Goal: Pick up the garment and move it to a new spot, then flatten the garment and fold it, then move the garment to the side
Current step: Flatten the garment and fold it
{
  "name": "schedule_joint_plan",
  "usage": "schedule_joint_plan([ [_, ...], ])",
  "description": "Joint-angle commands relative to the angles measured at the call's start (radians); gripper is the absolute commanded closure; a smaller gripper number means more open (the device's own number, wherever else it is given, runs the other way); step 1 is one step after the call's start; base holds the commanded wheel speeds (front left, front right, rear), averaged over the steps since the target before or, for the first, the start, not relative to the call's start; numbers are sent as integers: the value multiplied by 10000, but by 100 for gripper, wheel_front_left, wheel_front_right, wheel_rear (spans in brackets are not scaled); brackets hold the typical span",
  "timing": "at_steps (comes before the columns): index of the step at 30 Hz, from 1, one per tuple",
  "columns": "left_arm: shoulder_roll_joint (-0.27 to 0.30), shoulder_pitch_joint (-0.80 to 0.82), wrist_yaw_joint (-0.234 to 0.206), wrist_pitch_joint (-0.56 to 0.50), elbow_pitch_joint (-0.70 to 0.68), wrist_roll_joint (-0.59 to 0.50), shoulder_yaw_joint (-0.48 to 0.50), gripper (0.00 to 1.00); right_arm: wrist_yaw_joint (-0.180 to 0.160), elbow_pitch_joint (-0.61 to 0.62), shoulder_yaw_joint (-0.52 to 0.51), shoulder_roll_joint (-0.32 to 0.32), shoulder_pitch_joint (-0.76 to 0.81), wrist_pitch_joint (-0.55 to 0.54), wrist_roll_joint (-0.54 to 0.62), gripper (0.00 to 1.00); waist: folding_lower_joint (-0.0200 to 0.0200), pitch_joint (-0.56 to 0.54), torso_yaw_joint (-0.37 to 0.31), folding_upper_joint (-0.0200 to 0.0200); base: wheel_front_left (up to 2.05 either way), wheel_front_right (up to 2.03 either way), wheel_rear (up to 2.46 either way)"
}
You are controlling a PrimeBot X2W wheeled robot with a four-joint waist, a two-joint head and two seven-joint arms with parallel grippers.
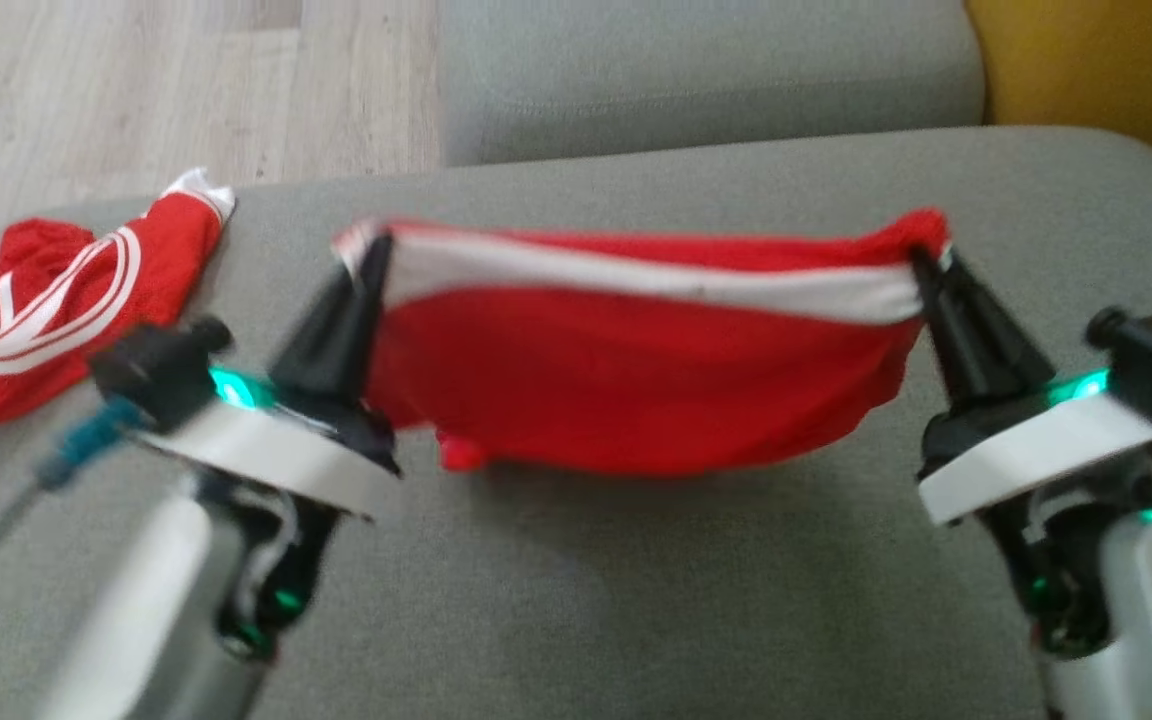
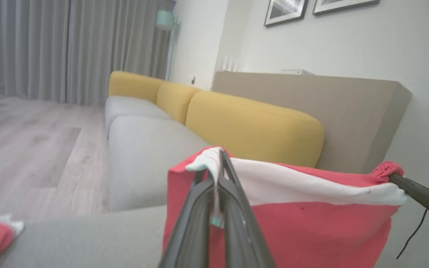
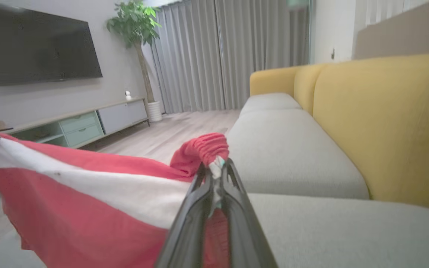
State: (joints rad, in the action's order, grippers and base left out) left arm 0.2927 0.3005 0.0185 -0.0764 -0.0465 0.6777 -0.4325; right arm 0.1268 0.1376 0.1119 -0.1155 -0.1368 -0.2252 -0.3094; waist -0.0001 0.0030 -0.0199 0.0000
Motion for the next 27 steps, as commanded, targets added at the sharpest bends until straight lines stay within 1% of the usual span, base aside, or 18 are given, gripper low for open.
schedule_joint_plan([
  [1,548,1009,-66,-250,-1033,-141,632,100,39,971,123,-234,-742,-184,-150,100,1,-155,-26,0,0,0,0],
  [4,933,1566,-137,-748,-1938,-229,827,100,39,1809,95,-335,-1037,-476,-311,100,1,-220,-53,0,0,0,0],
  [7,1251,2141,-173,-1276,-2416,-262,970,100,39,2465,145,-364,-1324,-763,-445,100,1,-208,-86,0,0,0,0],
  [10,1486,2653,-138,-1651,-2391,-298,1046,100,39,2714,84,-397,-1610,-1044,-342,100,1,-21,-136,0,0,0,0],
  [14,1582,3161,-42,-1939,-2041,-245,1052,100,39,2549,120,-311,-2028,-1237,-224,100,1,504,-182,0,0,0,0],
  [18,1606,4097,202,-2078,-1135,-278,1023,100,39,1610,379,-152,-3092,-1244,-189,100,1,1508,-242,0,0,0,0],
  [19,1598,4751,359,-2000,-538,-393,1012,100,39,856,492,-48,-3895,-1056,-107,100,1,2004,-273,0,0,0,0],
  [20,1588,5130,427,-1933,-219,-466,1017,100,39,451,527,28,-4356,-923,-60,100,1,2253,-294,0,0,0,0],
  [23,1501,6428,588,-1511,775,-807,1041,100,39,-822,430,265,-5912,-223,350,100,1,2793,-348,0,0,0,0],
  [27,1204,8243,660,-450,1900,-1381,1145,100,39,-2329,16,543,-7848,1104,1075,100,1,3286,-320,0,0,0,0],
])
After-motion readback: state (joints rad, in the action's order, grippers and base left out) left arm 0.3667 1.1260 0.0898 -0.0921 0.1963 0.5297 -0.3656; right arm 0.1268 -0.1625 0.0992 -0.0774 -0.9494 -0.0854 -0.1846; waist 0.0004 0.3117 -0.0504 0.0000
